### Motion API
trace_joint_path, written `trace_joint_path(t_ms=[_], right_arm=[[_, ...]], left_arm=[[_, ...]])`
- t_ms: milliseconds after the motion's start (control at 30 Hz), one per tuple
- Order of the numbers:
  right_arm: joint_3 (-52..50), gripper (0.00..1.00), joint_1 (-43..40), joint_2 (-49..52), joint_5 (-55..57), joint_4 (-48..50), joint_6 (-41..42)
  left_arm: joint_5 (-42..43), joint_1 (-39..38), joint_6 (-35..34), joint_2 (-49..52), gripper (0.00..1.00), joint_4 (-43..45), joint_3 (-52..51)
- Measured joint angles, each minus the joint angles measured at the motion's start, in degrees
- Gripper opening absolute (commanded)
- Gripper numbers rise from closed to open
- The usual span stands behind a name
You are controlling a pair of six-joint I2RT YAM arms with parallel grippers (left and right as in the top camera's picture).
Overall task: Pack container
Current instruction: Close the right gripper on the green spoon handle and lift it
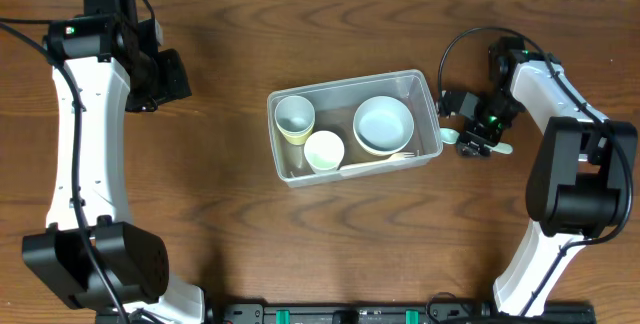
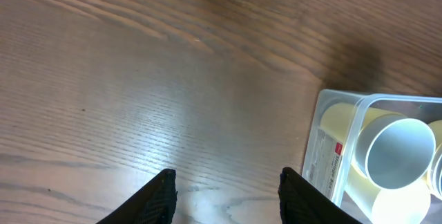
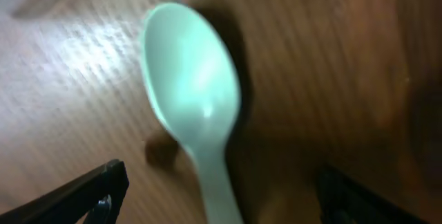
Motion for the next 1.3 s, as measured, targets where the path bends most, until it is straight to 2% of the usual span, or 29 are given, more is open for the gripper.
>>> trace_joint_path(t_ms=[300,433,667,867,1300], right_arm=[[-0.02,0.89,0.04,0.02,0.68,1.44,0.31],[-0.02,0.85,0.04,0.04,0.83,1.68,0.42],[-0.13,0.65,0.04,0.11,1.29,1.88,0.94],[-0.31,0.43,0.04,0.11,1.03,1.66,1.88],[-0.39,0.27,0.04,0.2,0.13,1.51,5.01]], left_arm=[[0.0,0.0,0.0,0.0,0.49,0.04,0.0],[0.0,0.0,0.02,0.0,0.49,0.02,0.0],[0.0,0.02,0.0,0.0,0.49,0.02,0.0],[0.0,0.0,0.02,0.0,0.49,0.02,-0.02],[0.0,0.0,0.0,0.0,0.49,0.02,-0.02]])
